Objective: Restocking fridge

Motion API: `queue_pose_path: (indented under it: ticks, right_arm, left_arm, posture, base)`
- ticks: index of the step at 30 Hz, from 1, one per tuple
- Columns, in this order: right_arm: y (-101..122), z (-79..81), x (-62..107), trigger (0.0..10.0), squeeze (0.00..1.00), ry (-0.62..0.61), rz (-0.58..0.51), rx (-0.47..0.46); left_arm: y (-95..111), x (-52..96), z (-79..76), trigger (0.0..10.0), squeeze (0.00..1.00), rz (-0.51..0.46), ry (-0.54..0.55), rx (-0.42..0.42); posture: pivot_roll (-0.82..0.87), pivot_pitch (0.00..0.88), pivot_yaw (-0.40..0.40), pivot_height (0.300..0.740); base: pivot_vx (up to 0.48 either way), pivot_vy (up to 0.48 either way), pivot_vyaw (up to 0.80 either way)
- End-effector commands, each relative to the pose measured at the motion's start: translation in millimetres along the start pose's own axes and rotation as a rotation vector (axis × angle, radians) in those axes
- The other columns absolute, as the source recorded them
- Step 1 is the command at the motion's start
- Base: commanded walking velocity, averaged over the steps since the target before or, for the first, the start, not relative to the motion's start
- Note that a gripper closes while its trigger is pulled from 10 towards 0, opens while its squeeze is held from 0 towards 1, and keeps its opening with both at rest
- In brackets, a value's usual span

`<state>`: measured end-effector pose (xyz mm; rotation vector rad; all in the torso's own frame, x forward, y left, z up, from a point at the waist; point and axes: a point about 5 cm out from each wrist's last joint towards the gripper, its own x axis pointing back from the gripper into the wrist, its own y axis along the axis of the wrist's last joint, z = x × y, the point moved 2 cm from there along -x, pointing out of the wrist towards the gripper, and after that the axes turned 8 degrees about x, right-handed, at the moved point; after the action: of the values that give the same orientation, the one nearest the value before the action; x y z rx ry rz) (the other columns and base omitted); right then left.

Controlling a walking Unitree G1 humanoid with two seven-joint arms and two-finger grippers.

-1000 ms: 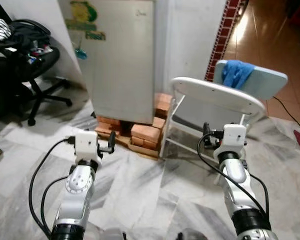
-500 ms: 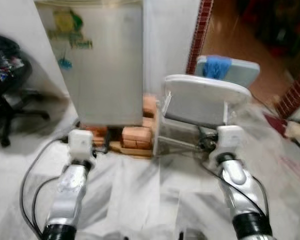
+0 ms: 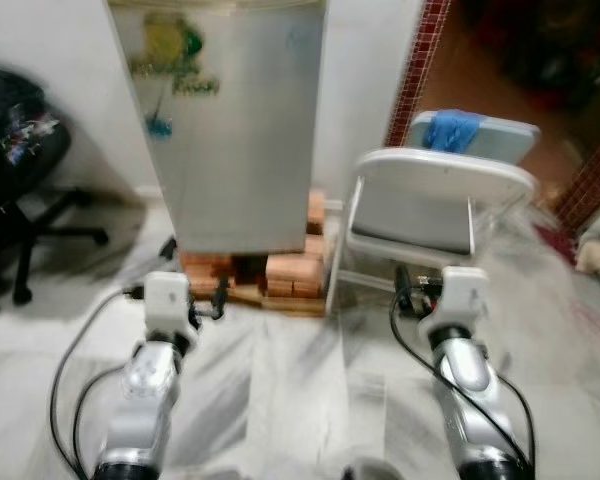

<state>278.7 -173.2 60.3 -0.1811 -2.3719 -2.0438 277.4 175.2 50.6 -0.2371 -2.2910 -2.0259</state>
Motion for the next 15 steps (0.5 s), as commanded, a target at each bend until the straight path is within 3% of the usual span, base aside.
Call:
queue_pose_path:
  ticks: [1,8,15]
  right_arm:
    - [1.4,-12.8,0.9,10.0,0.0,-0.052,-0.005,0.009]
    - [-11.5,-30.4,4.7,10.0,0.0,-0.097,0.047,-0.023]
    - [-11.0,-29.2,1.4,10.0,0.0,-0.098,0.05,-0.025]
  left_arm:
    - [4.5,-5.0,-11.7,10.0,0.0,-0.013,-0.04,0.015]
    - [10.6,-12.0,-15.4,10.0,0.0,-0.028,-0.086,0.027]
    - [13.8,-14.3,-11.7,10.0,0.0,-0.037,-0.061,0.039]
  posture:
    - [-0.06,0.0,0.042,0.74]
    - [-0.09,0.0,0.047,0.74]
    - [-0.07,0.0,0.029,0.74]
  base:
    - [0.0,0.48,-0.8]
    - [0.0,0.48,-0.8]
    - [0.0,0.48,-0.8]
